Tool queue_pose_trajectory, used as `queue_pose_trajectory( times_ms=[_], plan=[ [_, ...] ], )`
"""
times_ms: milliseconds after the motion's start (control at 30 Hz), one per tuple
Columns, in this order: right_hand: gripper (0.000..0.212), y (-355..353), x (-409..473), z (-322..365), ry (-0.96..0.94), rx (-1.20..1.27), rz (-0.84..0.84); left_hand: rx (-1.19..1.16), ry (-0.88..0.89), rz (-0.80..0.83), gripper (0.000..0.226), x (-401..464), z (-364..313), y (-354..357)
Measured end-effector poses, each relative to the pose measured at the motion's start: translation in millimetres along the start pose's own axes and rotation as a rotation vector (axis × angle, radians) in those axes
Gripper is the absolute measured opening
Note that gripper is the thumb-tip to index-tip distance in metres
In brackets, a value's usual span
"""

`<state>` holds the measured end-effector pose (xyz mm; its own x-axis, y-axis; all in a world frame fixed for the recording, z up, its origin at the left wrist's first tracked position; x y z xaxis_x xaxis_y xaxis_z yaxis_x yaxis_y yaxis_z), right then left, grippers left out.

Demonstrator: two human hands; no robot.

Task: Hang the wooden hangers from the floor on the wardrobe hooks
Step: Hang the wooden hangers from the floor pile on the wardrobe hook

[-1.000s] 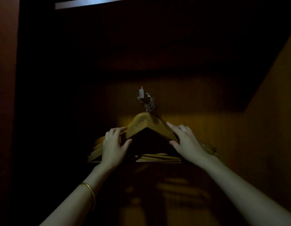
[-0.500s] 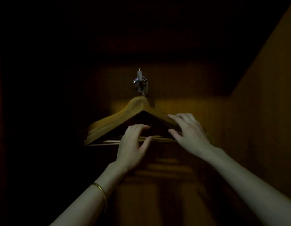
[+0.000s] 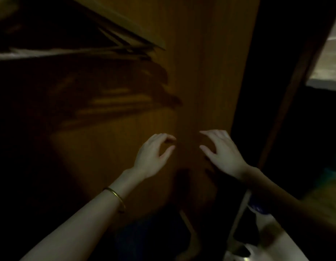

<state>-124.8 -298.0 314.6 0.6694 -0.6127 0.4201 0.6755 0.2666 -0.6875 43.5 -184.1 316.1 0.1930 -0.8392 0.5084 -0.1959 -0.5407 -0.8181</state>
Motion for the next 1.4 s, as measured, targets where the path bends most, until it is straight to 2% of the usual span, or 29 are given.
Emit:
queue_pose_trajectory(
  times_ms=[200,400,567,700,900,1200,1400],
  plan=[
    [0.035,1,-96,-71,0.282,0.068,0.017,-0.243,-0.046,0.231,0.016,-41,-58,93],
    [0.024,13,-232,-147,0.584,0.213,0.011,-0.314,-0.141,0.464,0.016,-114,-109,191],
    [0.027,33,-345,-204,0.840,0.198,0.002,-0.385,-0.249,0.638,0.017,-184,-134,270],
    [0.029,66,-411,-240,1.007,0.220,0.021,-0.411,-0.289,0.691,0.016,-226,-146,325],
    [0.026,141,-481,-310,1.108,0.179,-0.021,-0.372,-0.232,0.786,0.016,-286,-141,441],
    [0.026,307,-614,-480,1.335,0.186,-0.186,-0.404,-0.233,0.942,0.013,-427,-114,688],
    [0.034,401,-687,-585,1.419,0.188,-0.242,-0.439,-0.355,1.033,0.016,-501,-84,835]
  ],
)
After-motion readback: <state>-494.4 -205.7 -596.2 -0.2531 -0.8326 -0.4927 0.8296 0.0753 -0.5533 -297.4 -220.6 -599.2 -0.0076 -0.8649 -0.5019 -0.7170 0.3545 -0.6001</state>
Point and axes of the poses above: each hand's wrist, its own x-axis towards the middle knuckle, its own y-axis out of the palm, z = x × y, the point moved 3 cm from there along x, towards the middle knuckle, and after that the axes turned 15 degrees about x, right-handed, at the moved point
